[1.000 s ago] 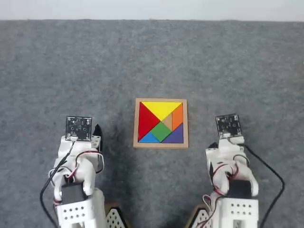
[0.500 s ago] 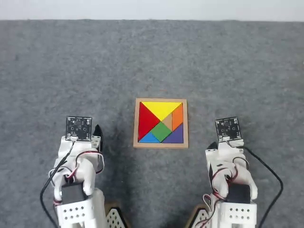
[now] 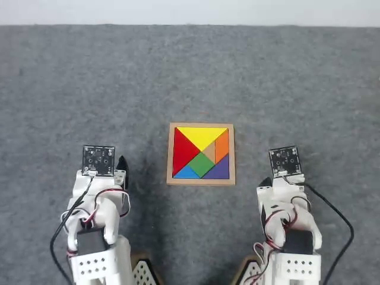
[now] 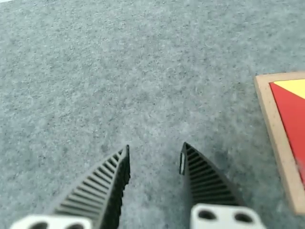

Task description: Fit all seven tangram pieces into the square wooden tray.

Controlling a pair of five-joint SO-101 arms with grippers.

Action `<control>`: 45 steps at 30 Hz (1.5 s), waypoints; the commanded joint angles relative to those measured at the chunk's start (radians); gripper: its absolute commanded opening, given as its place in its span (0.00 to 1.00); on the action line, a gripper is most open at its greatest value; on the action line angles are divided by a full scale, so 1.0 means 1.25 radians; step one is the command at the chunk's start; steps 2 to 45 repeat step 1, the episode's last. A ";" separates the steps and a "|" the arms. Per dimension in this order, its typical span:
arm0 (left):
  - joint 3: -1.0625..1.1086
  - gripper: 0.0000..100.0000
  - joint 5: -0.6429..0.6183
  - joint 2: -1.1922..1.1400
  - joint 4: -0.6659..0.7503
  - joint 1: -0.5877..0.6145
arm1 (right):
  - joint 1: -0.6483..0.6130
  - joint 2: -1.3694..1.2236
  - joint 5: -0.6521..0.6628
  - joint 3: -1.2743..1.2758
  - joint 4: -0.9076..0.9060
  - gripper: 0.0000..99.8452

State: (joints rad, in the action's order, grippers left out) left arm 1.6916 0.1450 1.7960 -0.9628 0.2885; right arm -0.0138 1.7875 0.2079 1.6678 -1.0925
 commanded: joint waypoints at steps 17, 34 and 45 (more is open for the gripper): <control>-0.006 0.16 0.007 -0.002 -0.002 0.001 | 0.014 0.001 0.010 0.012 -0.009 0.07; -0.006 0.16 0.007 -0.002 -0.002 0.001 | 0.014 0.001 0.010 0.012 -0.009 0.07; -0.006 0.16 0.007 -0.002 -0.002 0.001 | 0.014 0.001 0.010 0.012 -0.009 0.07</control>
